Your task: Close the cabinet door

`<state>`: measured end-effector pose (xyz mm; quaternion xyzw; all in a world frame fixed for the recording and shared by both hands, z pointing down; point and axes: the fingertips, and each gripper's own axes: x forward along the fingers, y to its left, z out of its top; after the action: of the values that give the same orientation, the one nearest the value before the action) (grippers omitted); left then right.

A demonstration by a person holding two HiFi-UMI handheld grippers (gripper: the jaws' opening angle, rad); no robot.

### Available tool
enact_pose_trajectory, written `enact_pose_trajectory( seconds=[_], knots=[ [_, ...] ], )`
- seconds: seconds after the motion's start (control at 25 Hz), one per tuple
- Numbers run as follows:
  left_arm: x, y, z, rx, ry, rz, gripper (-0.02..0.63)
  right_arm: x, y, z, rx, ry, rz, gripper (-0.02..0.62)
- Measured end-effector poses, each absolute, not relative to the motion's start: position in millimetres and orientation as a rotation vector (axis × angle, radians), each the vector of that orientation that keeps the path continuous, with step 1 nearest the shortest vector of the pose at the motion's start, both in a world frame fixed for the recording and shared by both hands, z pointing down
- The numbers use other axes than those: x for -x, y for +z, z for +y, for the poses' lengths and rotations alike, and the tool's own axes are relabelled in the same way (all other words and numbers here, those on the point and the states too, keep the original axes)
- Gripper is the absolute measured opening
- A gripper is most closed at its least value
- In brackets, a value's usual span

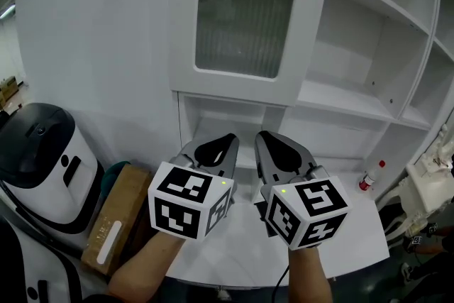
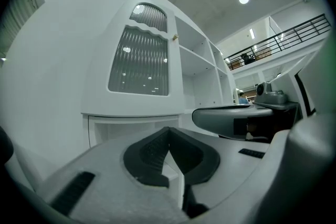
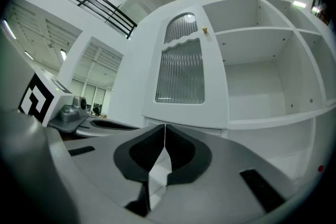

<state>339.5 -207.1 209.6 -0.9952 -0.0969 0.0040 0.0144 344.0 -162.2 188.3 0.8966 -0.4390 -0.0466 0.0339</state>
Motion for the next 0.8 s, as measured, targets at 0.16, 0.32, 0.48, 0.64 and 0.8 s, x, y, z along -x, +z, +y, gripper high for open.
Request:
enact_pose_trajectory(
  seconds=[0.16, 0.32, 0.48, 0.64, 0.8],
  knots=[
    [-330, 210, -207, 3.093, 0.022, -0.31, 0.012, -331, 197, -167, -2.752, -0.117, -1.361, 0.023],
    [-324, 212, -205, 3.091, 0.026, -0.327, 0.012, -325, 205, -169, -2.75, -0.094, -1.355, 0.023],
    [-323, 211, -202, 3.089, 0.025, -0.337, 0.012, -324, 206, -168, -2.749, -0.086, -1.351, 0.023],
    [-323, 212, -201, 3.09, 0.024, -0.336, 0.012, -324, 205, -166, -2.747, -0.087, -1.346, 0.023],
    [-323, 212, -200, 3.089, 0.02, -0.336, 0.012, -325, 206, -165, -2.747, -0.081, -1.347, 0.023]
  ],
)
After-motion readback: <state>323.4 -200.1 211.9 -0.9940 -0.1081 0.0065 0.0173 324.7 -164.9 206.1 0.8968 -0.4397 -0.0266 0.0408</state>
